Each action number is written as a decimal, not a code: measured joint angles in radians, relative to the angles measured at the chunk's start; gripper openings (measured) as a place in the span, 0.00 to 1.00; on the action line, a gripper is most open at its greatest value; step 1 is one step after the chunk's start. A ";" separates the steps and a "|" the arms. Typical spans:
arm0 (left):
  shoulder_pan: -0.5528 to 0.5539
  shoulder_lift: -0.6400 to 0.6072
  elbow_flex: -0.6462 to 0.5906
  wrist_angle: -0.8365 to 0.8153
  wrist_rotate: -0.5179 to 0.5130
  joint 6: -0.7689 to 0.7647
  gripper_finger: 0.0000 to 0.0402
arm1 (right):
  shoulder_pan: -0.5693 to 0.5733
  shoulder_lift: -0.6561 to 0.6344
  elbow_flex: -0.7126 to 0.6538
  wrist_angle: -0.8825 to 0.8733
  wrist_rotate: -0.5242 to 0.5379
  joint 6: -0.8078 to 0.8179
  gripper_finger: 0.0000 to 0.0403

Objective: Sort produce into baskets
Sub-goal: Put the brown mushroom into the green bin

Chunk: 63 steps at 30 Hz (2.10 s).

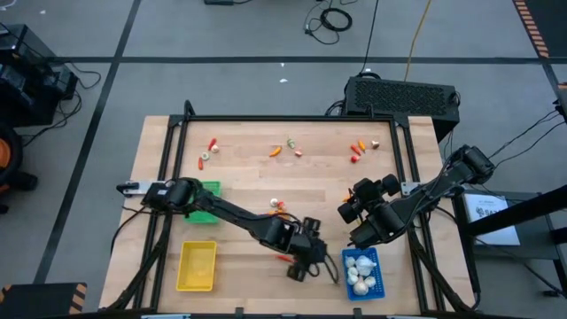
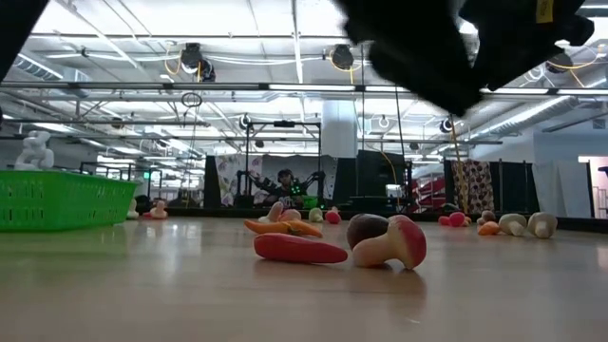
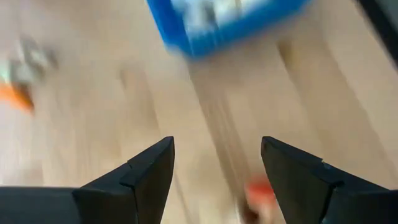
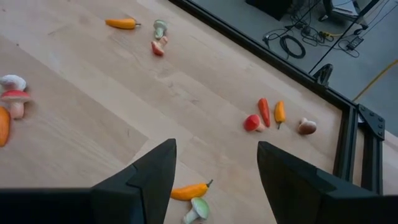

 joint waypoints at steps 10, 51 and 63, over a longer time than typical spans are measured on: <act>-0.068 -0.189 -0.001 -0.627 -0.052 -0.133 0.61 | -0.014 0.000 0.000 0.041 0.000 0.000 0.53; 0.020 -1.155 -1.216 0.263 -0.462 -0.229 0.61 | -0.154 0.042 0.000 0.653 -0.001 -0.507 0.53; 0.107 -0.830 -1.314 0.858 -0.305 -0.009 0.61 | -0.168 0.042 0.000 0.654 -0.001 -0.518 0.53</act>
